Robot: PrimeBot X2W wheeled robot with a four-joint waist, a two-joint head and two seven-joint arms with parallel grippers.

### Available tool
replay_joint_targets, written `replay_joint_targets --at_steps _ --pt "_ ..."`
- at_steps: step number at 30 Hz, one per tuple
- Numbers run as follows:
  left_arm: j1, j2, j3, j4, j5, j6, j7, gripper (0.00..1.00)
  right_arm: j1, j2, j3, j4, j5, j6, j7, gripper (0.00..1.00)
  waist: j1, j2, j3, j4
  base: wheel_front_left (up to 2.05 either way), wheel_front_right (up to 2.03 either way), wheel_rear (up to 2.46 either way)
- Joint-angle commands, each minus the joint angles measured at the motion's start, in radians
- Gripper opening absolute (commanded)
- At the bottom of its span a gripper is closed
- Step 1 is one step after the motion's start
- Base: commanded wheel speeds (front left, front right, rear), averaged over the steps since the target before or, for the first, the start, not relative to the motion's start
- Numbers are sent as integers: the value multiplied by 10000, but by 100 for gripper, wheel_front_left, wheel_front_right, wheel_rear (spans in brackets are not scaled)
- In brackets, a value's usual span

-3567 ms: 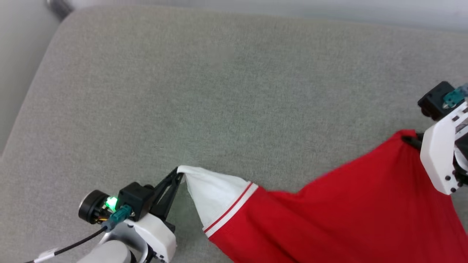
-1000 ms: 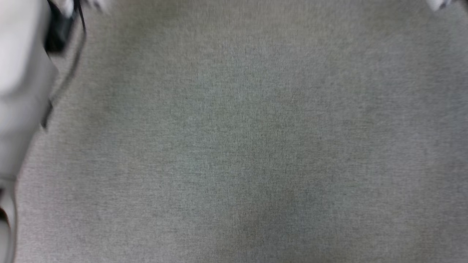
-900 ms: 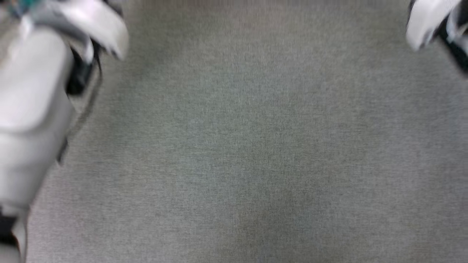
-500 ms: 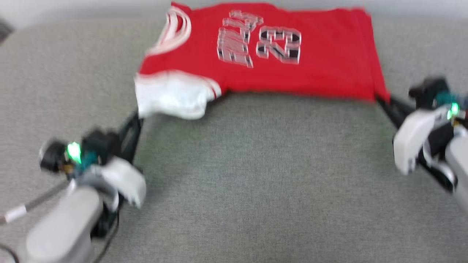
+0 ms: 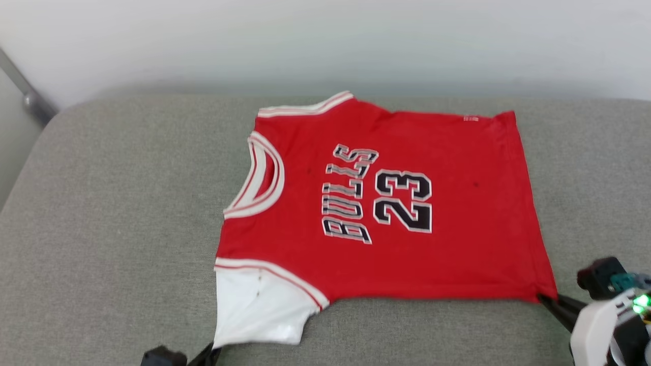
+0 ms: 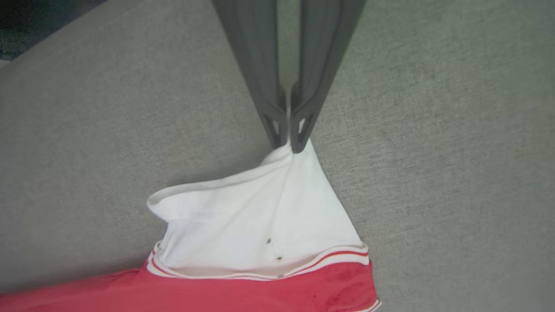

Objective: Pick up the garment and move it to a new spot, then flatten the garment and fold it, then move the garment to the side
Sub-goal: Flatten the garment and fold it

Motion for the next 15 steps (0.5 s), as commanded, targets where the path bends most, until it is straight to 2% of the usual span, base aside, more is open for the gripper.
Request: replay_joint_targets --at_steps 1,9,15 --pt "426 218 -60 -172 -129 141 79 0 569 -164 -331 -201 79 -11 95 0 3 0 -354 -32 0 0 0" --pt "1646 546 -548 -899 -593 216 678 0 2551 -417 -1201 -984 179 -11 765 0 3 0 -924 19 0 0 0" --pt "1928 667 -792 -1116 -685 239 1029 0 3730 -232 -2165 -1569 -13 -11 1139 0 3 0 -1024 23 0 0 0"
